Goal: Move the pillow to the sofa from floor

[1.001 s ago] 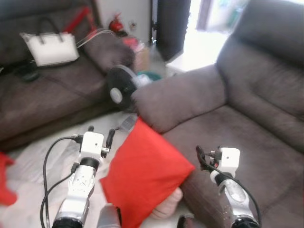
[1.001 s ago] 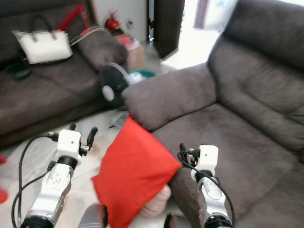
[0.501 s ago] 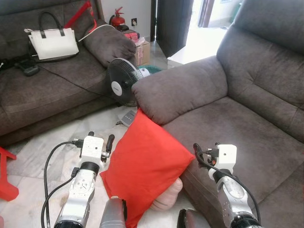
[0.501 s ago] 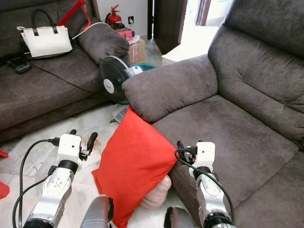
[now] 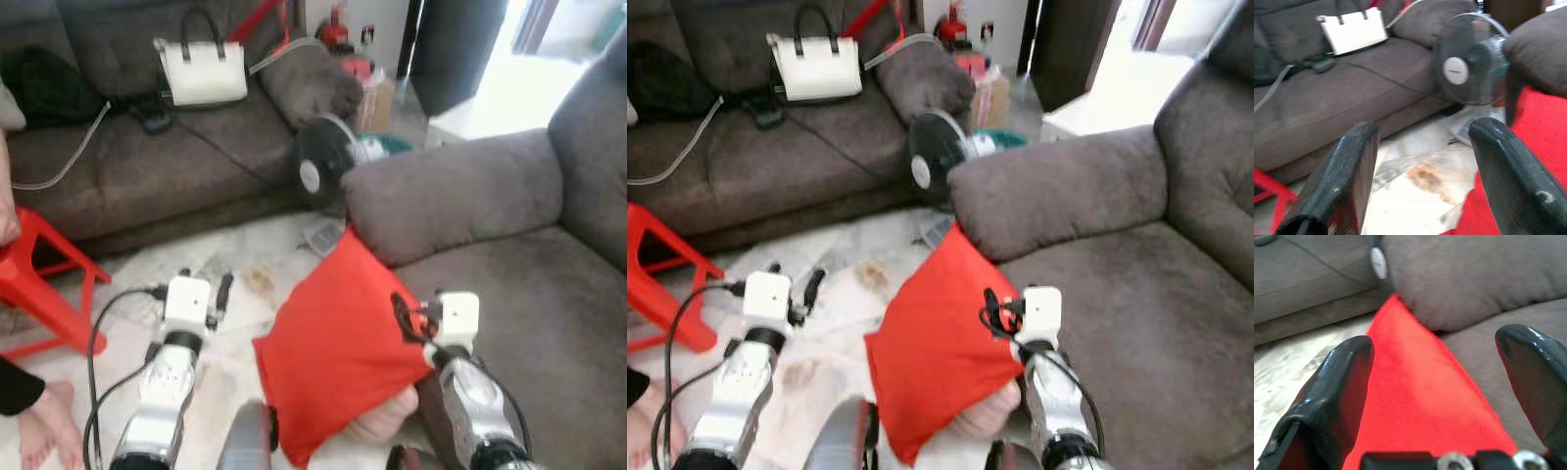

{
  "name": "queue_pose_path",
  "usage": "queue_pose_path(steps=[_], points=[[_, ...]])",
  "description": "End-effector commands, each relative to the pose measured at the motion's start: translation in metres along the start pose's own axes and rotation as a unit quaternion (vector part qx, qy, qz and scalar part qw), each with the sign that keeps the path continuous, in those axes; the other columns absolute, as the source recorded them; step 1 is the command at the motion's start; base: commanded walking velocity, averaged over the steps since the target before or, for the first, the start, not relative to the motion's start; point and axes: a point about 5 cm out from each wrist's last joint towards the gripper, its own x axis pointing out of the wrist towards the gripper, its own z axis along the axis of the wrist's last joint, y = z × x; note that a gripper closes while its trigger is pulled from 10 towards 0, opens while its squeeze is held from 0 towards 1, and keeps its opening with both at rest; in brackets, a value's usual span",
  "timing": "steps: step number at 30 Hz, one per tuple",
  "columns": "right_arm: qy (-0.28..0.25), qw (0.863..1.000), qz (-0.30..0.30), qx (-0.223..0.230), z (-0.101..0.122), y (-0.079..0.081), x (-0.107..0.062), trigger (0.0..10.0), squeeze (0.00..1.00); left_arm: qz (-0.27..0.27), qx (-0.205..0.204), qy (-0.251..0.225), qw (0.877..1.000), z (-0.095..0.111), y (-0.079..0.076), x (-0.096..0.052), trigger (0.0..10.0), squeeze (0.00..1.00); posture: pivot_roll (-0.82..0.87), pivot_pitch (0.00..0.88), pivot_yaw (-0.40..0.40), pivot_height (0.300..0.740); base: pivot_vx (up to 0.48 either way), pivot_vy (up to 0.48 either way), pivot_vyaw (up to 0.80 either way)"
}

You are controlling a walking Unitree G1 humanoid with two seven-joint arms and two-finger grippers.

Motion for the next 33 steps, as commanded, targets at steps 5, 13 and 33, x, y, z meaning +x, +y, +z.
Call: queue_pose_path(steps=[5, 13, 33], points=[[0.003, 1.0, -0.004, 0.005, -0.0002, -0.0018, -0.0001, 10.0, 0.0, -0.002, -0.001, 0.002, 1.0, 0.0007, 0.0015, 0.0019, 10.0, 0.0, 0.18, 0.07, -0.028, 0.633, 0.0, 0.0, 0.0], [0.002, 1.0, -0.002, 0.007, -0.0001, -0.0016, -0.0001, 10.0, 0.0, -0.001, -0.001, 0.004, 1.0, 0.0002, 0.0014, 0.0022, 10.0, 0.0, 0.18, 0.072, -0.03, 0.633, 0.03, 0.0, 0.0], [0.002, 1.0, 0.001, 0.009, -0.0001, -0.0001, 0.0003, 10.0, 0.0, -0.001, -0.001, 0.004, 1.0, 0.0006, 0.0009, 0.0024, 10.0, 0.0, 0.18, 0.073, -0.03, 0.633, 0.286, 0.0, 0.0]])
